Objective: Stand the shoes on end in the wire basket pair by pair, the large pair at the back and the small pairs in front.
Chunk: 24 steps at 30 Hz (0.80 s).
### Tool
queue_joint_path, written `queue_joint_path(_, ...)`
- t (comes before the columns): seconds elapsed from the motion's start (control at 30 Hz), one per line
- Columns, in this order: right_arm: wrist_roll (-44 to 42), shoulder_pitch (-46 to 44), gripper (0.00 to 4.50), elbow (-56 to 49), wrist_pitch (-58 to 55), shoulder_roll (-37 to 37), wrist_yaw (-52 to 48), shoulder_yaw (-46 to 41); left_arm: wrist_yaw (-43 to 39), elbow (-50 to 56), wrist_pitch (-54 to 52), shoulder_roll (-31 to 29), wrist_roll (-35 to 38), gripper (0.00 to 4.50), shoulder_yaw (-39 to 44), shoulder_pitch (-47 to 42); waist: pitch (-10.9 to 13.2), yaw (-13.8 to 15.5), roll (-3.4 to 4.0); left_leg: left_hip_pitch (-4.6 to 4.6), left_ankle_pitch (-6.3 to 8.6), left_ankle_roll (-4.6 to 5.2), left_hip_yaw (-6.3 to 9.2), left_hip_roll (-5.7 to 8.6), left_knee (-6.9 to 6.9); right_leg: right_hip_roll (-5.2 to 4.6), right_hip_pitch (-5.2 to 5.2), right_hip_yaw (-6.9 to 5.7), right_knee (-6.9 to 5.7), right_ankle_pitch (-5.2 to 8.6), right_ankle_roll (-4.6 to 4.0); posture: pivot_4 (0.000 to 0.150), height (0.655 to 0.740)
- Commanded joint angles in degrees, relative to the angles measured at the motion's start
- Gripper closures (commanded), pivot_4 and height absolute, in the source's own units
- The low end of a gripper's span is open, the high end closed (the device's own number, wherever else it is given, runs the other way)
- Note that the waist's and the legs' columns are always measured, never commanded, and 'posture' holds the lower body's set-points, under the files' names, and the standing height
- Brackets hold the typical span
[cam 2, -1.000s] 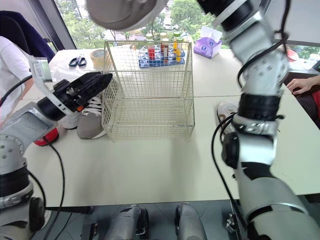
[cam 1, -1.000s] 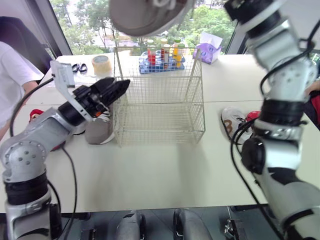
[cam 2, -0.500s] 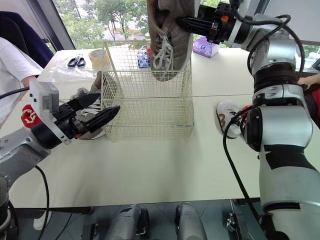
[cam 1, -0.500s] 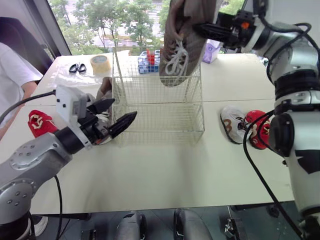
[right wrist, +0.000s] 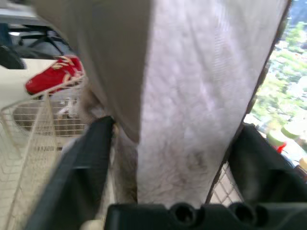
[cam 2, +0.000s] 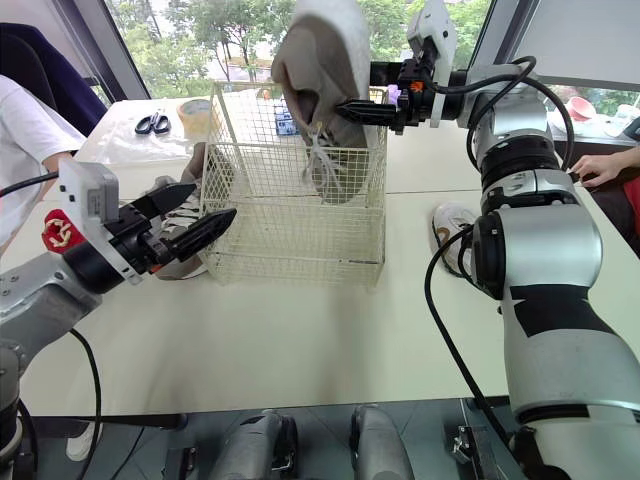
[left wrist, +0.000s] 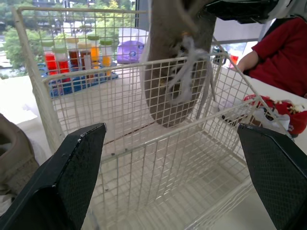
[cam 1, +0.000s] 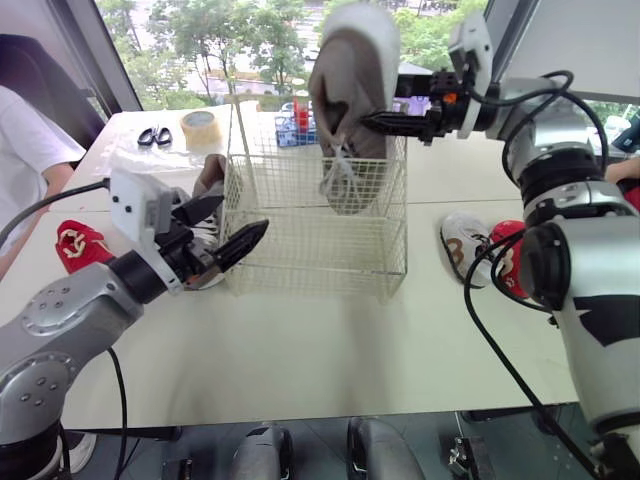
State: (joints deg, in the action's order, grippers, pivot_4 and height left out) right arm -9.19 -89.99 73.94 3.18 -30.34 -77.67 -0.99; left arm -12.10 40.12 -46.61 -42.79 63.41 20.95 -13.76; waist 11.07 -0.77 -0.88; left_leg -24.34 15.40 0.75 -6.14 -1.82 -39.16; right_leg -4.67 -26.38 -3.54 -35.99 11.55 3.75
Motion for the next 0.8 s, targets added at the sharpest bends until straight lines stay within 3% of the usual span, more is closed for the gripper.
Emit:
queue_joint_path(0.03,1.02,-1.36,0.05,-0.86,2.24,-2.04,1.86,-1.92,-1.06,-0.79,1.4,-0.18,-1.29,0.0,-0.83,-1.31,0.0,-0.03,0.0,0.01,0.0,0.0,0.0,0.0,0.0,0.0,0.0,0.0,0.0,0.0,0.0,0.15,0.74)
queue_joint_path(0.27,0.74,-1.11,0.05,-3.12,1.05,-6.79,-1.2,-3.75,-3.27,-3.45,1.62,-0.01,-4.32,0.0,-3.08,-3.11,0.0,-0.03,0.0,0.01,0.0,0.0,-0.01,0.01,0.0,0.0,0.01,0.0,0.0,0.0,0.0,0.15,0.74)
queue_joint_path(0.47,-2.57,4.46,0.05,-12.12,-5.86,-12.48,-3.68,-7.05,-0.9,-12.47,1.61,-0.03,-3.04,0.0,1.6,-9.71,0.0,-0.01,-0.01,0.04,0.0,0.0,0.02,-0.01,0.0,0.02,0.02,-0.02,-0.04,0.0,0.0,0.15,0.74)
queue_joint_path(0.6,-6.51,14.23,0.05,-29.94,-16.25,-16.61,-0.76,-10.09,-0.4,-20.89,0.97,-2.29,-6.87,0.0,2.32,-14.67,-0.01,0.26,-0.01,0.04,0.0,0.0,0.06,0.0,-0.02,-0.02,0.07,-0.1,-0.04,0.0,0.01,0.15,0.74)
queue_joint_path(0.7,-12.86,23.85,0.05,-52.94,-32.37,-19.87,2.72,-12.24,-0.86,-29.13,0.05,-5.7,-13.5,0.0,-1.57,-20.27,-0.01,0.22,-0.01,0.03,0.0,0.0,-0.01,0.0,-0.02,-0.04,0.01,-0.07,-0.05,0.0,0.03,0.15,0.74)
queue_joint_path(0.8,-30.88,34.71,0.05,-79.22,-55.94,-22.4,4.7,-14.96,-10.56,-37.74,-4.58,-9.03,-14.28,0.0,-6.98,-26.27,-0.01,0.17,-0.01,0.01,-0.05,-0.07,0.07,-0.02,0.02,0.01,-0.03,-0.15,-0.11,0.0,0.04,0.15,0.74)
